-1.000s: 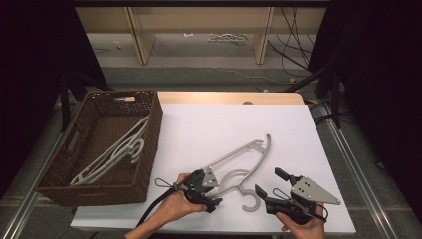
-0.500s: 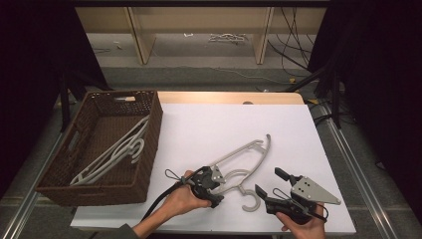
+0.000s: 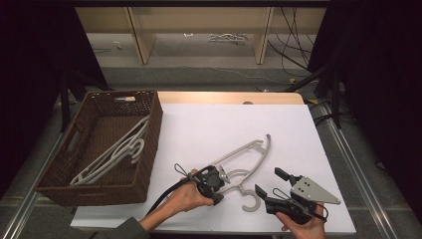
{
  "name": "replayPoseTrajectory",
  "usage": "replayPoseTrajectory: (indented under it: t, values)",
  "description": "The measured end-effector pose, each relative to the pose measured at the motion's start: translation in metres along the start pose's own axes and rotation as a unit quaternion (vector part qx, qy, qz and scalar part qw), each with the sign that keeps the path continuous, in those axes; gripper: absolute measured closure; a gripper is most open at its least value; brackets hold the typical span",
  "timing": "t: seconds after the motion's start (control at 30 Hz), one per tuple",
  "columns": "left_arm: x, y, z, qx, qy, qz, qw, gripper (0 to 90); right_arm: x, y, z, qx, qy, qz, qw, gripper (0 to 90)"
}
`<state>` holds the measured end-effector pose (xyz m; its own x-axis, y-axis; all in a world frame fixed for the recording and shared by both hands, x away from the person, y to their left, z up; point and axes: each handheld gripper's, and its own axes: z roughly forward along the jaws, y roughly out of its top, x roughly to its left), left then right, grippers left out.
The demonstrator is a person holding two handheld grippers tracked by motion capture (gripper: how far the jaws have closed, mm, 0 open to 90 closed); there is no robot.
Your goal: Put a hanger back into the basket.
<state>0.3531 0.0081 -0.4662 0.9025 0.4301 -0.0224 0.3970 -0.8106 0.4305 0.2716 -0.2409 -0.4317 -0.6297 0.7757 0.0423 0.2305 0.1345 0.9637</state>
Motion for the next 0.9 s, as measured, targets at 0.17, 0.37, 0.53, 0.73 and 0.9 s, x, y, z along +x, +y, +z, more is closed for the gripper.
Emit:
replayPoseTrajectory:
  t: [0.17, 0.37, 0.53, 0.73, 0.9]
  values:
    - [0.002, 0.004, 0.000, 0.011, -0.006, -0.005, 0.9999, 68.0, 0.000, 0.000, -0.001, 0.005, 0.002, -0.001, 1.0000, 18.6]
    - [0.010, 0.006, 0.001, 0.017, -0.017, -0.010, 0.9996, 76.2, 0.000, 0.000, -0.001, 0.005, 0.001, -0.002, 1.0000, 18.6]
    - [0.013, 0.007, 0.001, 0.020, -0.025, -0.007, 0.9995, 79.0, 0.000, 0.000, 0.000, 0.006, 0.002, -0.001, 1.0000, 18.6]
    - [0.020, 0.003, 0.000, 0.004, -0.043, -0.009, 0.9990, 80.0, 0.000, 0.000, 0.000, 0.006, 0.002, -0.001, 1.0000, 18.6]
    - [0.030, 0.001, -0.009, -0.053, -0.048, -0.049, 0.9963, 80.2, -0.001, 0.000, -0.001, 0.004, -0.002, -0.004, 1.0000, 18.6]
